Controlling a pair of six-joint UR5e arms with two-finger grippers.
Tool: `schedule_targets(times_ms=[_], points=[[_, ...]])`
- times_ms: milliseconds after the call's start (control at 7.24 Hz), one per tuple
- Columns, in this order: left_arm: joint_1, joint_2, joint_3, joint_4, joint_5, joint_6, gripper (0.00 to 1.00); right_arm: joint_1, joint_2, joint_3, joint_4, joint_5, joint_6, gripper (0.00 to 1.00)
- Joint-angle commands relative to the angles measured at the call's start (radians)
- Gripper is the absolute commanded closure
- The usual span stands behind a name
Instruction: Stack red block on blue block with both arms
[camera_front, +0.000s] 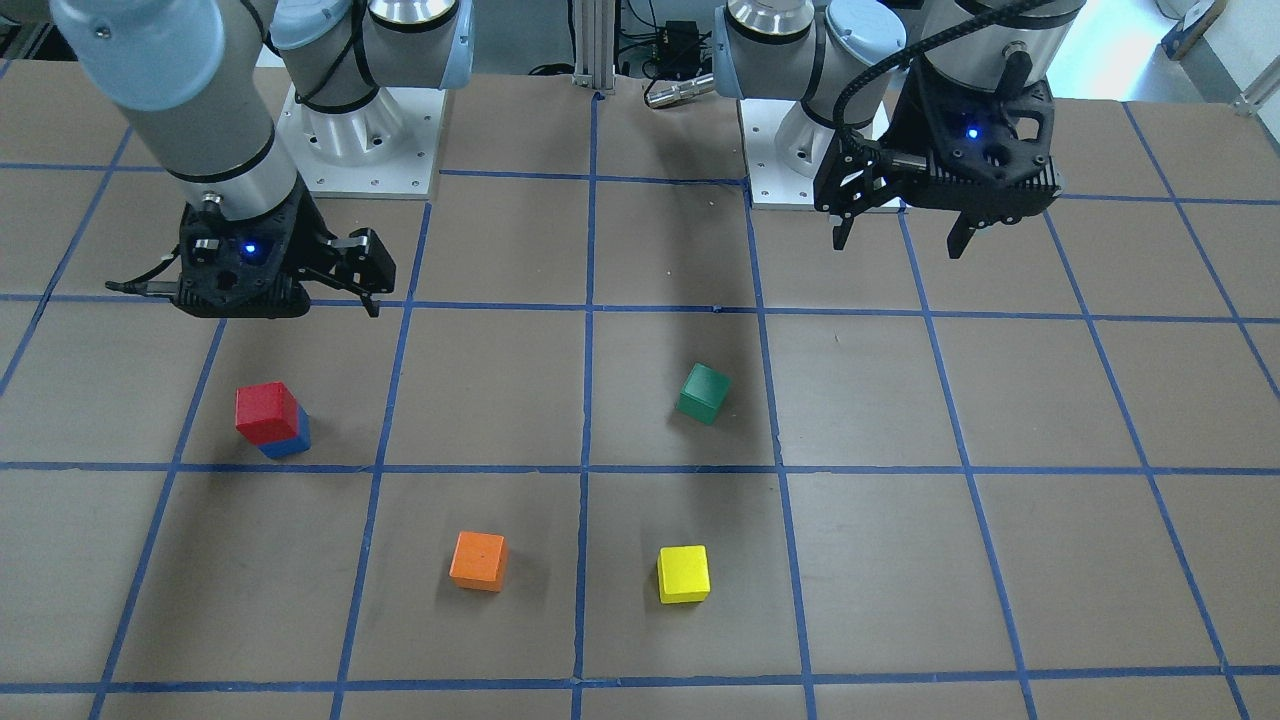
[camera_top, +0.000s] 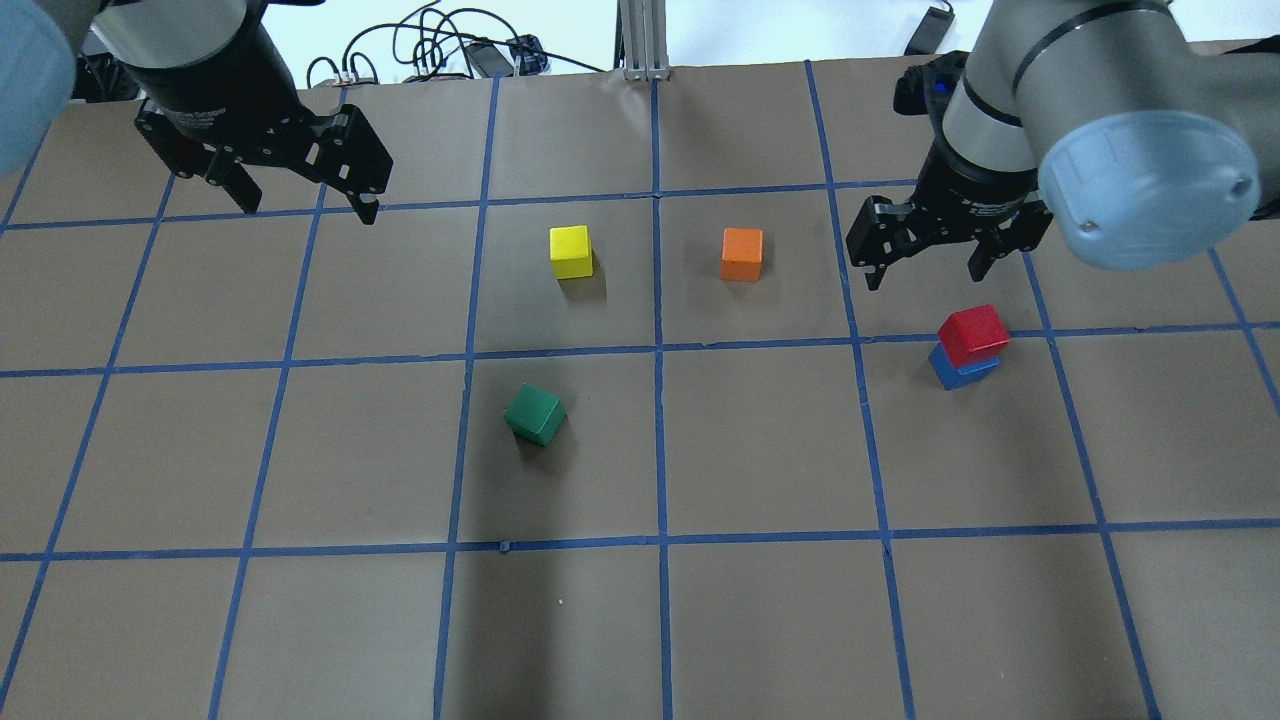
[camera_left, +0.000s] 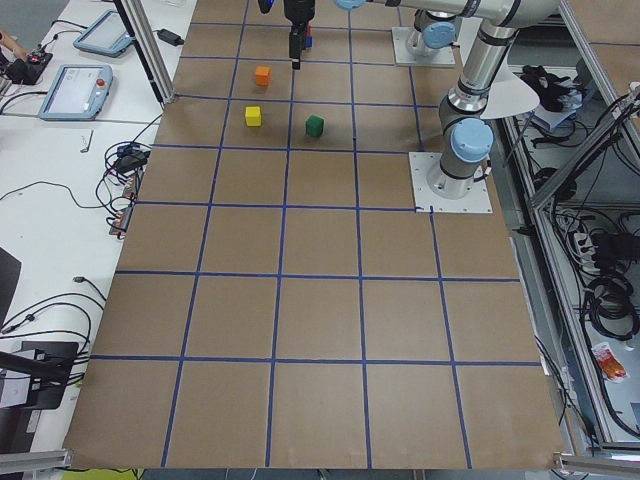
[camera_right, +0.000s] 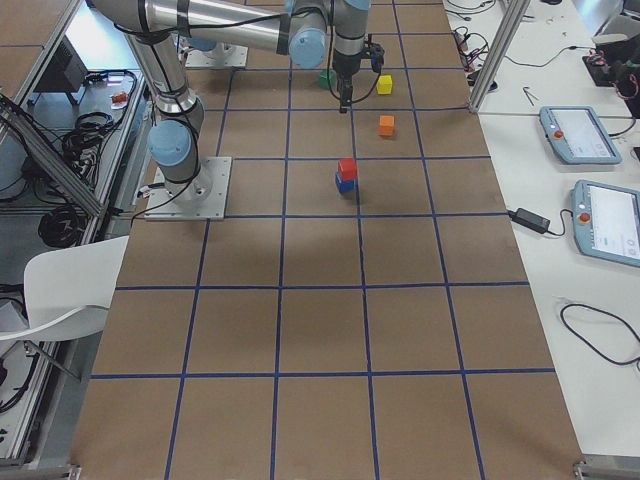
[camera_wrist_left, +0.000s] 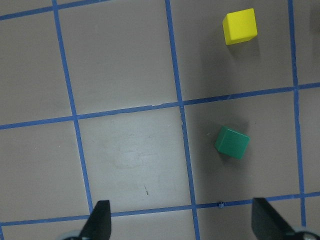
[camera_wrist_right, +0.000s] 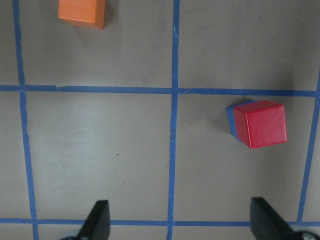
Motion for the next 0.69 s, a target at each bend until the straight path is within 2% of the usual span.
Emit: schedule_targets(times_ms=[0, 415, 553], points=[[0.0, -0.002, 0.001, -0.001, 0.0, 0.0, 0.0, 0.022, 0.0, -0.065, 0.016, 0.003, 0.067, 0.0], [0.0, 0.0, 0.001, -0.001, 0.0, -0.002, 0.0, 0.011, -0.007, -0.08, 0.016, 0.0, 0.066, 0.0], [0.0, 0.0, 0.001, -0.001, 0.0, -0.002, 0.0, -0.019, -0.013, -0.079, 0.058, -0.008, 0.063, 0.0]])
